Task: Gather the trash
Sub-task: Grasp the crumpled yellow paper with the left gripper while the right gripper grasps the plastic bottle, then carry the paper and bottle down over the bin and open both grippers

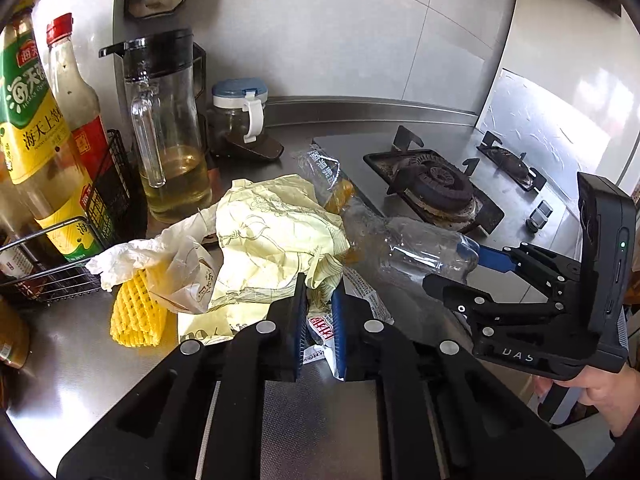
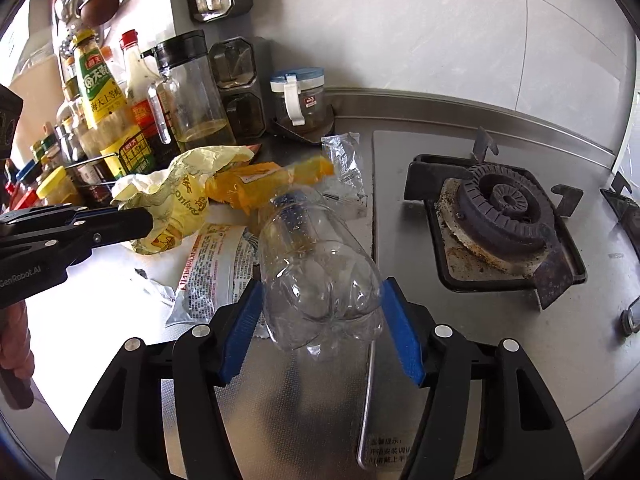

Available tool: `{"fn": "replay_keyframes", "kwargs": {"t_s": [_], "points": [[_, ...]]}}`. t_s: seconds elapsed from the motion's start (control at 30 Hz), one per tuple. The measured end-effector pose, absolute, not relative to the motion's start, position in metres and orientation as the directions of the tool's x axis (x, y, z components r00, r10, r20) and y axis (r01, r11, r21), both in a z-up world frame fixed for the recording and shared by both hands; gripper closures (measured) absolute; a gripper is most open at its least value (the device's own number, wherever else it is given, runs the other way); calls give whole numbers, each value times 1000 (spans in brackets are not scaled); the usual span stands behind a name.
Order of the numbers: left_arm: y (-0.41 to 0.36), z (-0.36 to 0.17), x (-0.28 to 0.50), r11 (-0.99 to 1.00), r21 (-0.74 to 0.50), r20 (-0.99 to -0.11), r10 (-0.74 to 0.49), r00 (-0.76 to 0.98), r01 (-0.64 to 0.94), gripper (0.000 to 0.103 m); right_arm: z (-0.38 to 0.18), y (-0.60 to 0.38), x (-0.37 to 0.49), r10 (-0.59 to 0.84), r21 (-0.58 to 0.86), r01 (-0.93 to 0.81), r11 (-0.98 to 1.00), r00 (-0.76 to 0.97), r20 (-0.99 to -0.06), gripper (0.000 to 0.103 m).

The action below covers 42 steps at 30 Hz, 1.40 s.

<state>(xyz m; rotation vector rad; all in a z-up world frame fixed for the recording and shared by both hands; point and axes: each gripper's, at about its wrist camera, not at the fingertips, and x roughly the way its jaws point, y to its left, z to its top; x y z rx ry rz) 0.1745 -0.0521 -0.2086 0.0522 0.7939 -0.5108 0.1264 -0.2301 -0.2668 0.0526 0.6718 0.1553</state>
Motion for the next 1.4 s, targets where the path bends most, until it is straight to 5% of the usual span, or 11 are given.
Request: {"fn": "replay_keyframes", "kwargs": {"t_s": [0.83, 1.17, 1.4], "points": [[-23, -140, -14, 916, -112, -610, -370, 701, 385, 93, -199, -235, -71, 204, 79, -190, 979, 838, -505, 41], [3, -160, -116, 935, -163, -647, -341, 682, 313, 93, -224, -216, -152, 287, 125, -262, 957, 788, -545, 41], [17, -222, -158, 941, -224, -734, -334, 591, 253, 93, -286, -206, -178, 301, 155, -268, 951, 686, -662, 41]]}}
